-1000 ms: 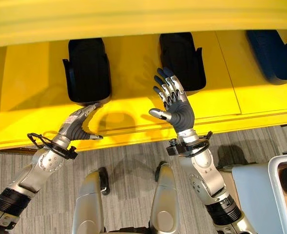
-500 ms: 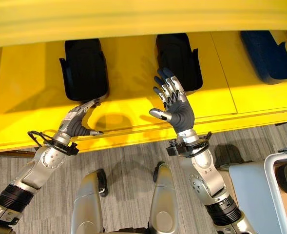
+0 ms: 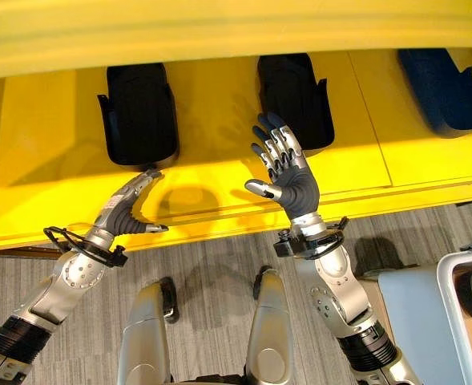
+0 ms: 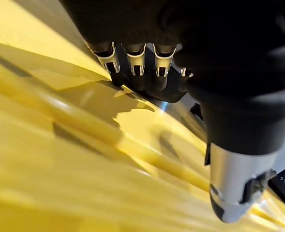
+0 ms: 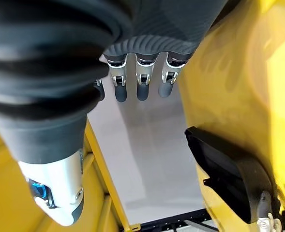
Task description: Move parts from the plastic box to the shelf.
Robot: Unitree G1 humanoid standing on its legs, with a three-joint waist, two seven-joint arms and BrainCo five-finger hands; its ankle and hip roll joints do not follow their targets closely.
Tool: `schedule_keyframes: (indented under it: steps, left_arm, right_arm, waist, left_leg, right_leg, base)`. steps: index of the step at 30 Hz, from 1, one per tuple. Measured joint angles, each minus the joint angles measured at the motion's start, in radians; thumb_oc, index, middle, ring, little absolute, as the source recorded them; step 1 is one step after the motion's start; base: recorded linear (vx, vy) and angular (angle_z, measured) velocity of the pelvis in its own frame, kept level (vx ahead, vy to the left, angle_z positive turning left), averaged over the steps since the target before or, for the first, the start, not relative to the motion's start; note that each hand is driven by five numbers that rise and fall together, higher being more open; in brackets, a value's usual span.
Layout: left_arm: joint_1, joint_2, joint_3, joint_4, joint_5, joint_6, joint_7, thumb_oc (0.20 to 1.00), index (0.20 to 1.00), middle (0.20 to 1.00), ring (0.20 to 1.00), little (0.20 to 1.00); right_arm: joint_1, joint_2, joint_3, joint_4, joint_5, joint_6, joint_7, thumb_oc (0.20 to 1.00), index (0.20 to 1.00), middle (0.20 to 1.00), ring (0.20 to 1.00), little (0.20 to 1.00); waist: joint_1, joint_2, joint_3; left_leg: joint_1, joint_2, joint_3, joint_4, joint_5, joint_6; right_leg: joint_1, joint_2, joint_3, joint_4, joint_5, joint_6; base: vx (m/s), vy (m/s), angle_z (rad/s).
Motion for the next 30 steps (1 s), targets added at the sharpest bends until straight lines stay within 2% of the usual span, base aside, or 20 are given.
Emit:
schedule_keyframes:
  steps: [5, 6, 10, 17, 20, 24, 28, 29, 30]
  left_arm:
    - [0.069, 0.0, -0.007, -0.013, -0.142, -0.024, -0.054, 1.0, 1.0, 1.0, 1.0, 1.0]
    - [0.086, -0.002, -0.01, -0.012, -0.225, -0.026, -0.081, 1.0, 1.0, 1.0, 1.0, 1.0]
    - [0.136, -0.011, -0.034, -0.008, -0.409, -0.025, -0.141, 1.0, 1.0, 1.0, 1.0, 1.0]
    - [0.223, -0.078, -0.071, -0.008, -0.729, -0.019, -0.22, 1.0, 1.0, 1.0, 1.0, 1.0]
    - [0.246, -0.106, -0.061, -0.01, -0.804, -0.017, -0.222, 1.0, 1.0, 1.0, 1.0, 1.0]
    - [0.274, -0.135, -0.04, -0.013, -0.869, -0.018, -0.244, 1.0, 1.0, 1.0, 1.0, 1.0]
    - [0.276, -0.171, -0.036, -0.011, -0.879, -0.018, -0.247, 1.0, 1.0, 1.0, 1.0, 1.0]
    - [0.277, -0.176, -0.036, -0.01, -0.879, -0.018, -0.249, 1.0, 1.0, 1.0, 1.0, 1.0]
    - [0.277, -0.178, -0.036, -0.009, -0.879, -0.018, -0.25, 1.0, 1.0, 1.0, 1.0, 1.0]
  right_arm:
    - [-0.001, -0.002, 0.01, 0.001, 0.001, 0.0, 0.007, 1.0, 1.0, 1.0, 1.0, 1.0]
    - [0.0, -0.002, 0.016, 0.008, 0.001, 0.0, 0.008, 1.0, 1.0, 1.0, 1.0, 1.0]
    - [0.002, -0.007, 0.029, 0.011, 0.0, 0.0, 0.024, 1.0, 1.0, 1.0, 1.0, 1.0]
    - [0.033, -0.02, 0.028, 0.019, -0.003, -0.002, 0.045, 1.0, 1.0, 1.0, 1.0, 1.0]
    - [0.051, -0.024, 0.023, 0.027, -0.004, -0.002, 0.057, 1.0, 1.0, 1.0, 1.0, 1.0]
    - [0.118, -0.063, 0.011, 0.028, -0.003, -0.002, 0.094, 1.0, 1.0, 1.0, 1.0, 1.0]
    - [0.151, -0.08, -0.005, 0.028, -0.003, -0.001, 0.125, 1.0, 1.0, 1.0, 1.0, 1.0]
    - [0.157, -0.093, -0.004, 0.028, -0.004, 0.0, 0.128, 1.0, 1.0, 1.0, 1.0, 1.0]
    - [0.161, -0.095, -0.006, 0.028, -0.004, 0.0, 0.128, 1.0, 1.0, 1.0, 1.0, 1.0]
  waist:
    - [0.009, 0.02, -0.008]
    - [0.012, 0.023, -0.009]
    - [0.011, 0.041, -0.019]
    - [-0.009, 0.075, -0.047]
    - [-0.014, 0.081, -0.068]
    - [-0.023, 0.09, -0.119]
    - [-0.043, 0.096, -0.165]
    - [-0.037, 0.097, -0.181]
    - [-0.034, 0.095, -0.196]
  left_leg:
    - [0.047, -0.003, 0.005, -0.057, 0.02, -0.006]
    - [0.076, -0.006, 0.011, -0.089, 0.031, -0.008]
    - [0.159, -0.001, 0.024, -0.17, 0.055, -0.015]
    - [0.329, 0.017, 0.08, -0.393, 0.141, -0.029]
    - [0.406, 0.034, 0.117, -0.491, 0.182, -0.047]
    - [0.5, 0.074, 0.155, -0.61, 0.231, -0.073]
    - [0.557, 0.12, 0.174, -0.686, 0.261, -0.053]
    - [0.56, 0.128, 0.173, -0.701, 0.269, -0.05]
    - [0.566, 0.139, 0.172, -0.716, 0.281, -0.025]
  right_leg:
    - [0.041, 0.002, -0.009, -0.037, 0.006, -0.001]
    - [0.065, 0.004, -0.01, -0.061, 0.014, -0.001]
    - [0.142, 0.02, -0.022, -0.139, 0.039, 0.002]
    - [0.277, 0.056, -0.035, -0.338, 0.118, -0.005]
    - [0.312, 0.091, -0.02, -0.395, 0.139, -0.015]
    - [0.328, 0.149, -0.016, -0.391, 0.124, -0.046]
    - [0.305, 0.209, -0.014, -0.335, 0.079, -0.088]
    - [0.29, 0.221, -0.012, -0.314, 0.055, -0.093]
    - [0.28, 0.233, -0.006, -0.301, 0.046, -0.106]
  base:
    - [0.02, -0.02, 0.0]
    - [0.03, -0.03, -0.01]
    - [0.04, -0.05, -0.07]
    - [0.03, -0.073, -0.15]
    - [0.02, -0.142, -0.33]
    - [0.03, -0.271, -0.3]
    - [0.02, -0.233, -0.22]
    - [0.03, -0.181, -0.1]
    - [0.05, -0.286, -0.21]
